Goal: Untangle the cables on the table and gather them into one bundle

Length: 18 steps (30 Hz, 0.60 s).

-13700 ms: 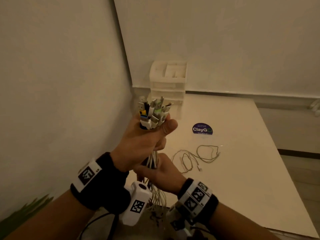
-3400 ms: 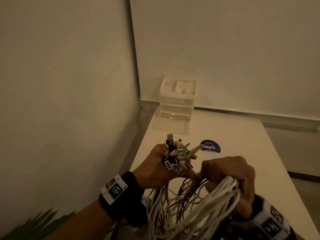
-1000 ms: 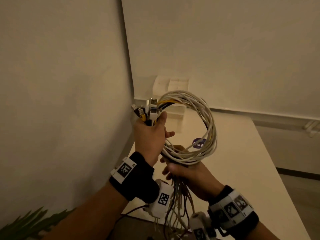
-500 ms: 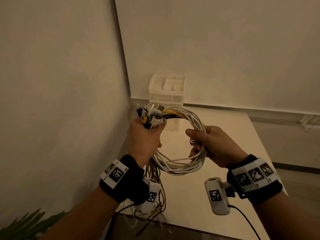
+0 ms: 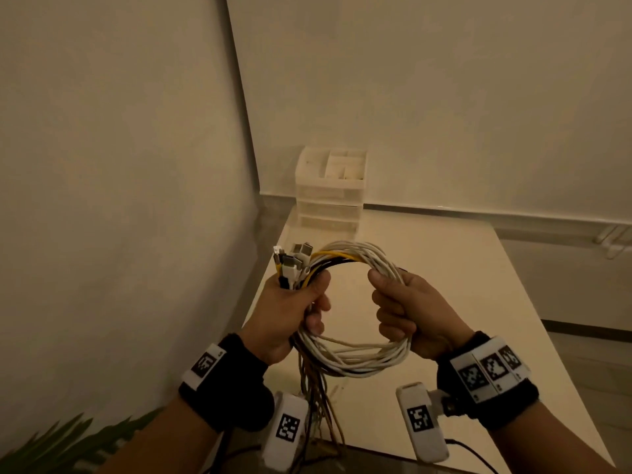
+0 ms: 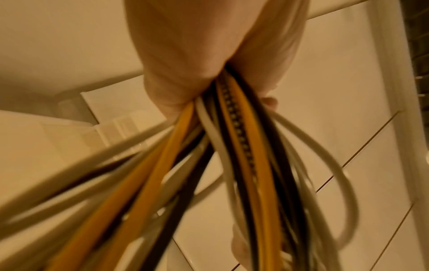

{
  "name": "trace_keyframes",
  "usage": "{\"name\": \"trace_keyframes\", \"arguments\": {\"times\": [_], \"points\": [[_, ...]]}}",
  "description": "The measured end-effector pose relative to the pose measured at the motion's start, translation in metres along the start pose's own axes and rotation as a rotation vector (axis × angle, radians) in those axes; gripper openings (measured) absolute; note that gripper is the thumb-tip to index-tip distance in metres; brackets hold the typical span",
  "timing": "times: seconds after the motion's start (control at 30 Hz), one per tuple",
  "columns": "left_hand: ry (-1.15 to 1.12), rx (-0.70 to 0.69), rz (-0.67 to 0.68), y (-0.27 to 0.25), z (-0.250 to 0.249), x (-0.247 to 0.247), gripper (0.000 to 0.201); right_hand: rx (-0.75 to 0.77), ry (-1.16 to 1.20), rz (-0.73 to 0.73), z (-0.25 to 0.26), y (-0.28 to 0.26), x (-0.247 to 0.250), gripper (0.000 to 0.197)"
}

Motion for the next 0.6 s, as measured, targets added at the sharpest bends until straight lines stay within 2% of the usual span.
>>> {"name": "trace_keyframes", "arguments": {"times": [0.13,0.23,0.33,0.37,0.43,0.47,0.57,0.6], "points": [[-0.050,0.009,-0.025,-0.002,0.008,-0.003,0.027,0.005,0.067,0.091,-0.004,0.003,0.006,0.024],[-0.082,-0.026,-0.089,-0.002,-0.001,-0.001,0.035,0.014,0.344,0.319,-0.011,-0.002,0.008,0.042],[-0.183,0.006,-0.215,0.003,-0.008,0.004,0.044,-0.051,0.500,0.342,-0.040,-0.011,0.007,0.068],[-0.233,0.026,-0.264,0.005,-0.010,0.004,0.043,-0.117,0.463,0.354,-0.054,-0.012,-0.001,0.075],[-0.302,0.051,-0.357,0.011,-0.012,0.005,0.037,-0.179,0.178,0.365,-0.082,-0.011,-0.021,0.081],[-0.302,0.052,-0.399,0.013,-0.013,0.007,0.033,-0.169,0.007,0.350,-0.092,-0.009,-0.028,0.073],[-0.285,0.058,-0.483,0.018,-0.014,0.018,0.026,-0.054,-0.430,0.188,-0.093,-0.008,-0.039,0.013],[-0.291,0.060,-0.505,0.018,-0.014,0.022,0.025,-0.045,-0.513,0.163,-0.090,-0.010,-0.039,0.016]]}}
Point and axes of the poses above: each hand's wrist, its own y-axis towards the middle knuckle, its own x-axis out of the back of the hand, z = x × y, the point moved 5 cm from there along y, towards the middle knuckle, and after that the axes turned 10 degrees about y, right-handed, at the moved point
